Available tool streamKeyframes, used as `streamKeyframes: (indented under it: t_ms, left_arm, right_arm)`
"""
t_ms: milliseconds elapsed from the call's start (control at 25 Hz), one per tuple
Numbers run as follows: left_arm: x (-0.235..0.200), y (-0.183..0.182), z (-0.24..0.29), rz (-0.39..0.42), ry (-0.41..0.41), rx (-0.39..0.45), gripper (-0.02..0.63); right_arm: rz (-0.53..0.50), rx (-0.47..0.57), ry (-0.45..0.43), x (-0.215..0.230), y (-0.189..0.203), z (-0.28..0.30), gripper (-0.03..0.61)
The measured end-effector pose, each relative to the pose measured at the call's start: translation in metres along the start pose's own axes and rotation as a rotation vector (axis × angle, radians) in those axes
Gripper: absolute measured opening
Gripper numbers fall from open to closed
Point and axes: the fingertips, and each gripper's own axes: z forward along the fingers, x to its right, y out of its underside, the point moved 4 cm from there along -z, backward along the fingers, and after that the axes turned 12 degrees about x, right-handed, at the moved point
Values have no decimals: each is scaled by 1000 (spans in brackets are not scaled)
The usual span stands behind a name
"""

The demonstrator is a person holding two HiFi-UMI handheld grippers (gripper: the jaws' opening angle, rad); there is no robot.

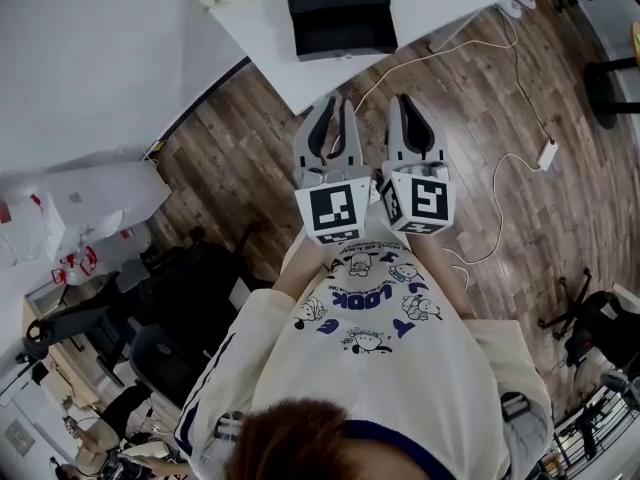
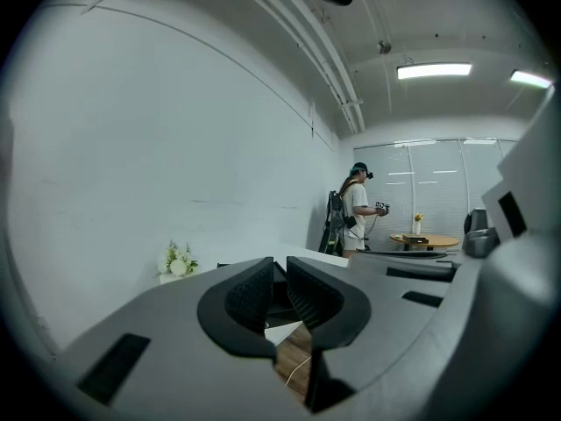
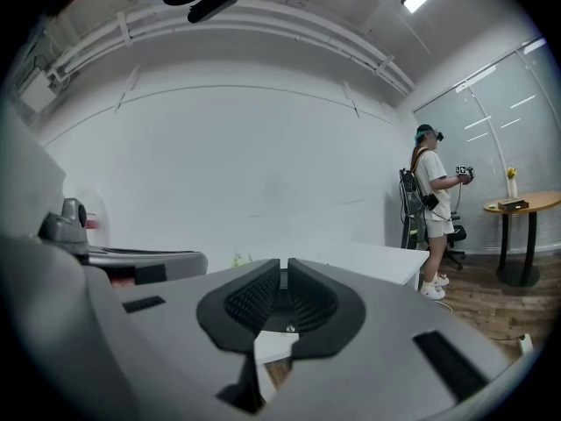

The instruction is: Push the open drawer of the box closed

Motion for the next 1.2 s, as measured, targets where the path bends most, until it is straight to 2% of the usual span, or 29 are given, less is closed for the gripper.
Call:
streamKeyframes:
  t_ms: [360, 760, 1200]
  left_arm:
    - [17, 2, 0, 5, -38, 4, 54]
    - [15, 10, 5, 7, -64, -21, 54]
    - [0, 27, 50, 3, -67, -65, 54]
  right_arm:
    - [24, -19, -32, 17, 5, -7, 44]
    - [48, -37, -54, 19, 13, 0, 44]
    - [56, -68, -48, 31, 27, 44, 44]
